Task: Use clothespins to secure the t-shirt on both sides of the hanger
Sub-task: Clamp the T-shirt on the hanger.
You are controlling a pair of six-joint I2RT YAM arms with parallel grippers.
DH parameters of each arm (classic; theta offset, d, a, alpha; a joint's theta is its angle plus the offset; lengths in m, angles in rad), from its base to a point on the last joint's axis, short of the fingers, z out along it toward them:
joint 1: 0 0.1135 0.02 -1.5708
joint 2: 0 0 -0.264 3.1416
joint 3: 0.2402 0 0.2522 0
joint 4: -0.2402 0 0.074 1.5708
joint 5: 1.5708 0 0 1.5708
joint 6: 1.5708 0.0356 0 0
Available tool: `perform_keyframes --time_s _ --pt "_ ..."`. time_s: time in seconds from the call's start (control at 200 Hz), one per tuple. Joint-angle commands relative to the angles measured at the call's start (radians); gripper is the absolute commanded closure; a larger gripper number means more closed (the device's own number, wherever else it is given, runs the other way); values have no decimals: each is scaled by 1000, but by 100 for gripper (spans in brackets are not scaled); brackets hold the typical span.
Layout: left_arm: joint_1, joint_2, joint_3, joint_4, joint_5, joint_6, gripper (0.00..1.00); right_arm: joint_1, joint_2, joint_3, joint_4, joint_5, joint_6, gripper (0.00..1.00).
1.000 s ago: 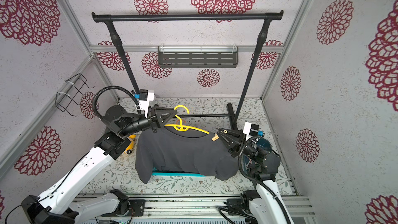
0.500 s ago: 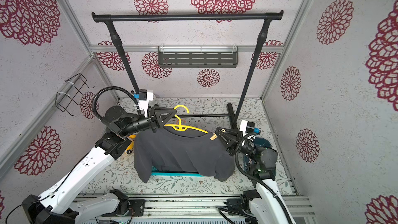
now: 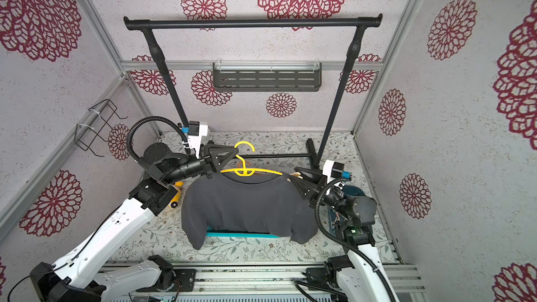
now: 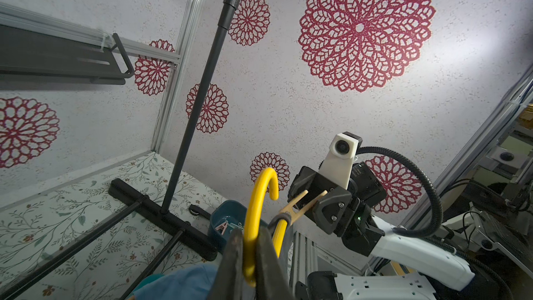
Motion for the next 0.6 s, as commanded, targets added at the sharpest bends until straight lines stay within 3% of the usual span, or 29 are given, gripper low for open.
perform_keyframes --time_s 0.0,0.165,0.38,0.44,0.595 --pt "10 -8 14 -20 -16 34 100 3 -16 49 -21 67 -33 47" --pt "9 -1 13 -62 -39 57 100 3 -38 64 -82 93 -58 38" --pt "11 35 23 -112 -56 86 100 3 -94 61 -136 138 -48 34" --pt "12 52 32 -137 -61 92 100 3 -125 71 -200 237 -42 34" --pt "31 104 43 -187 -96 80 100 3 -219 132 -509 658 -35 35"
